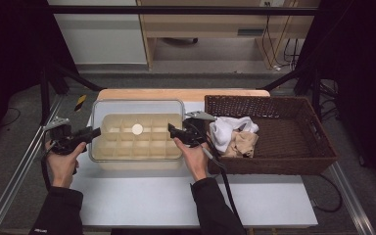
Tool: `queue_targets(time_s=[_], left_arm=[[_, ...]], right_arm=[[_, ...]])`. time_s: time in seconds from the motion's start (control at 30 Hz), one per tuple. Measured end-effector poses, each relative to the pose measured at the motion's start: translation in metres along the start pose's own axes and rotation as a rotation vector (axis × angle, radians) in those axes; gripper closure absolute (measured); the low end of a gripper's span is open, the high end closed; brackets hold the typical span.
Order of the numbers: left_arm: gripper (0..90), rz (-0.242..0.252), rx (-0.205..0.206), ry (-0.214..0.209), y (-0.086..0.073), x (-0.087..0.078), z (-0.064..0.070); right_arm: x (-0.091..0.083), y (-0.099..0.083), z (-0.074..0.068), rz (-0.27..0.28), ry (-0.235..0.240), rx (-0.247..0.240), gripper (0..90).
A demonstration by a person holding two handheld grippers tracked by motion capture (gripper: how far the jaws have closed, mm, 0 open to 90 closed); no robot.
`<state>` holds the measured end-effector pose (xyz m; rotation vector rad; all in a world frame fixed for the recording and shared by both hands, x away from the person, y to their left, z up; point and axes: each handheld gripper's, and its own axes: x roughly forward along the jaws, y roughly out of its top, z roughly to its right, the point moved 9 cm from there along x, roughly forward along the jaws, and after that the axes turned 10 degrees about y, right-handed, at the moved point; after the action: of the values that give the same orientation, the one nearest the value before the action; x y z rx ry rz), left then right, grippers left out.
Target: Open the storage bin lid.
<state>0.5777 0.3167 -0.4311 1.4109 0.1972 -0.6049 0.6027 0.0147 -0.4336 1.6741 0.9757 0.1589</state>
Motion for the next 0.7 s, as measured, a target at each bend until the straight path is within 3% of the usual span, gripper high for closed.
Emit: queue_targets(time_s=[0.7], left_arm=[[70.9, 0.107, 0.016, -0.031, 0.009, -0.047, 0.008]], right_arm=[[-0.037, 0.010, -0.022, 0.068, 0.058, -0.012, 58.4]])
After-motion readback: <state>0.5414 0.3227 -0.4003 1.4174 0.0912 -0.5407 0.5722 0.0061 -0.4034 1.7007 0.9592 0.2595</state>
